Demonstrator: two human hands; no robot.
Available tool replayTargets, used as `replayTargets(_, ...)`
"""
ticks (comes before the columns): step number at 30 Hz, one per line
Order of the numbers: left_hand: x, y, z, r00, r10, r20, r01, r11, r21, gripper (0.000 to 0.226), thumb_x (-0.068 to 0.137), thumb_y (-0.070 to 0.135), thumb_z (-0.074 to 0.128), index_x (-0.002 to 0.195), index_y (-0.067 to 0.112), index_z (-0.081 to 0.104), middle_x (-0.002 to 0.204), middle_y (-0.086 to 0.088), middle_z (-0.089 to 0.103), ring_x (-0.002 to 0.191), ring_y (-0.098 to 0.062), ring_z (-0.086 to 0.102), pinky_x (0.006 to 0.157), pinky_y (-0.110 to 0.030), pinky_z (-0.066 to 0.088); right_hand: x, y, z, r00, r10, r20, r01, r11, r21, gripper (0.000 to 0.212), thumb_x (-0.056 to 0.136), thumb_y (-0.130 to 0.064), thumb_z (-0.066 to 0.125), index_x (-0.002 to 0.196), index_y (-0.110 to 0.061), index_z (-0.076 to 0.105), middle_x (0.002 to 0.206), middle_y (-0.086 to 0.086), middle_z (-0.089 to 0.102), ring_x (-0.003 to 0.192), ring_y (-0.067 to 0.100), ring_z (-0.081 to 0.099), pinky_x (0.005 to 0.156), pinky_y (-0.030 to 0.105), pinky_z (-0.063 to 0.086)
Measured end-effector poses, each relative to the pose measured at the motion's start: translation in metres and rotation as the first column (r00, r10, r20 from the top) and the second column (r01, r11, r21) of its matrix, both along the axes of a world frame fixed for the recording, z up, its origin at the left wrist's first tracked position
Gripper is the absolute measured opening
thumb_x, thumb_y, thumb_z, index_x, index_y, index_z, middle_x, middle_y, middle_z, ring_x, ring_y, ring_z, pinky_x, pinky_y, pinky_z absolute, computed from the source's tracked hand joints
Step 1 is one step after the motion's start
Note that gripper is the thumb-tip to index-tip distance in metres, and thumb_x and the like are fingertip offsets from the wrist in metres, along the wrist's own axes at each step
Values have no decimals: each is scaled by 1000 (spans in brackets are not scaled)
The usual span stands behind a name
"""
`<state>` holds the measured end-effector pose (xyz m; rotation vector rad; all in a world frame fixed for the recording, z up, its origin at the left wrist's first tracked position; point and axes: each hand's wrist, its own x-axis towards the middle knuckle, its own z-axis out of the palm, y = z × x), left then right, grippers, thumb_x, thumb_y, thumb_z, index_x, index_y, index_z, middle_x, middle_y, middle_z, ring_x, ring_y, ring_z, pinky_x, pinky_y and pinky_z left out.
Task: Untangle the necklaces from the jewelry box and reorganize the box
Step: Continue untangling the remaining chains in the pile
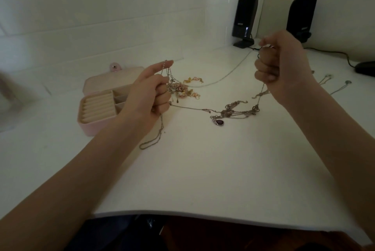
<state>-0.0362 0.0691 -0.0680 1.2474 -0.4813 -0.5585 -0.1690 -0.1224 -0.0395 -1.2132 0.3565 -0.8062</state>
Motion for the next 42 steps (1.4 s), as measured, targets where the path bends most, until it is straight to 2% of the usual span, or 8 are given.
replayTargets(3,-2,1,2,999,-41,16,41,999,-2,43,93,-5,30,112,21,59,42,12,23,32,-2,14,32,-12,12,8,7,1,961,68,-269,-158,931,-329,24,82,-14,44,58,-12,41,46,-2,36,39,10,33,38,19,31)
replayTargets(6,-4,2,4,997,-73,30,73,997,-3,42,93,-4,31,111,21,60,42,12,22,33,-2,14,33,-13,11,12,23,-7,857,91,-507,-407,722,-560,28,87,-6,52,59,-6,57,56,3,60,52,11,58,58,18,52)
replayTargets(8,-7,3,4,994,-105,40,105,994,-3,41,94,-3,32,111,22,60,43,11,19,33,-3,14,33,-14,11,12,40,-17,836,67,-544,-478,576,-663,25,92,-22,56,71,-12,64,71,-4,67,67,8,63,70,19,52)
replayTargets(11,-12,3,4,985,-164,61,164,986,10,40,95,-1,34,111,23,61,42,11,18,34,-3,13,34,-14,10,21,56,-32,905,-48,-422,-308,610,-730,19,83,-40,69,83,-20,65,77,-10,67,68,13,63,61,24,50)
replayTargets(25,-18,0,1,980,-174,98,166,982,86,40,94,-1,38,110,23,65,44,10,19,35,-4,13,35,-12,12,21,52,-22,948,186,-259,-293,825,-483,12,90,-15,63,80,-9,66,70,1,69,65,13,64,74,30,57)
replayTargets(33,-11,1,1,989,-134,68,131,990,53,42,94,-3,36,114,24,62,44,10,19,34,-3,14,32,-12,13,14,41,-17,883,294,-367,-412,860,-301,29,84,-13,66,111,-4,59,58,2,56,52,9,54,66,29,59)
replayTargets(38,-9,1,1,992,-112,61,108,992,65,44,94,-3,34,119,22,61,46,9,18,35,-4,14,32,-12,13,8,31,-10,867,393,-305,-456,873,-172,31,92,-17,57,121,-9,53,58,-3,47,50,6,36,39,14,33)
replayTargets(42,-7,2,0,994,-103,47,99,993,66,43,94,-3,35,117,23,61,46,9,18,35,-4,14,31,-13,14,8,25,-10,898,330,-293,-388,906,-170,28,95,-16,55,121,-10,53,59,-3,46,51,6,32,38,14,25)
